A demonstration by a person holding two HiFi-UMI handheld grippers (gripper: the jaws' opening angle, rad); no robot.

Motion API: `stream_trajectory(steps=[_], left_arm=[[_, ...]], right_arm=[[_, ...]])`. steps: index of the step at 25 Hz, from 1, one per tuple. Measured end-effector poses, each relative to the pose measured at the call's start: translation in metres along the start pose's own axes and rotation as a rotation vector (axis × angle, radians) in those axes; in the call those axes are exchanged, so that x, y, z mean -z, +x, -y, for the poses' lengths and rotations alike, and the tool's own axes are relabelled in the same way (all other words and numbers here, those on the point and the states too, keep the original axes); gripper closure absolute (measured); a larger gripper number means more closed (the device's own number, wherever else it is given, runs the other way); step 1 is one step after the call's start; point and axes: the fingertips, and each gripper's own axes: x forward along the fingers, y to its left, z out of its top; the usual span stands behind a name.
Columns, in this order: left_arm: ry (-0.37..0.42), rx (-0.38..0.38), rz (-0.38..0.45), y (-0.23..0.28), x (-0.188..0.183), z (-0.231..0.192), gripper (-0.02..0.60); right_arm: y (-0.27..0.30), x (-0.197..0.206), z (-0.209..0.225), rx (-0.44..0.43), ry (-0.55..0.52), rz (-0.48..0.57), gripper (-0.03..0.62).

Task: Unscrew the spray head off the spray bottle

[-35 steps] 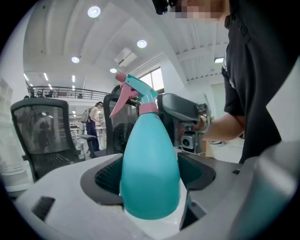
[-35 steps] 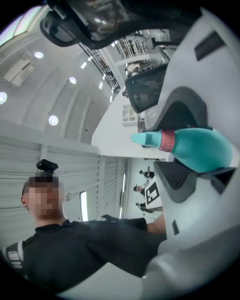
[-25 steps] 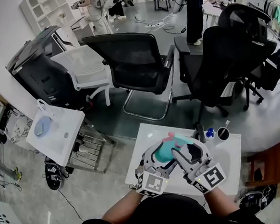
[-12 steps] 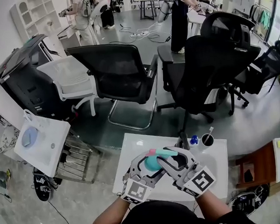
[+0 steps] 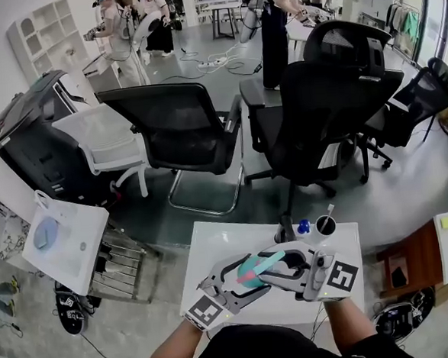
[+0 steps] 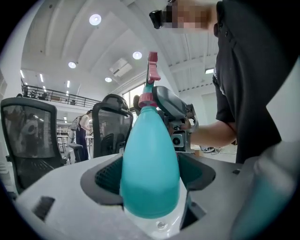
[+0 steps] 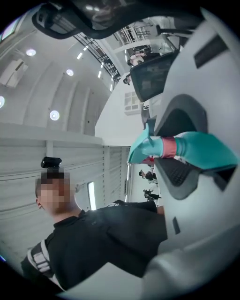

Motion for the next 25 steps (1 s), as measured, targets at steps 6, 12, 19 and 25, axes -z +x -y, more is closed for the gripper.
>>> stream_trajectory(steps=[6, 12, 19, 25], left_arm=[[0.012, -0.040, -0.035, 0.003, 0.013, -0.011, 0.204], [0.001, -0.081, -0.086, -0.001, 0.031, -0.022, 0.204], [-0.031, -0.125, -0.152, -0.010, 0.057, -0.032, 0.204], [0.019, -0.154, -0.207, -0.015, 0.075, -0.035, 0.204]], right_arm=[[-0.005, -0.005, 0.011, 0.083, -0.005, 0.036, 0.445], [-0.003, -0.015, 0.015, 0.118, -0.020, 0.064, 0.445], [-0.007, -0.031, 0.030, 0.181, -0.056, 0.119, 0.445], [-0.013, -0.050, 0.034, 0.228, -0.046, 0.186, 0.445]])
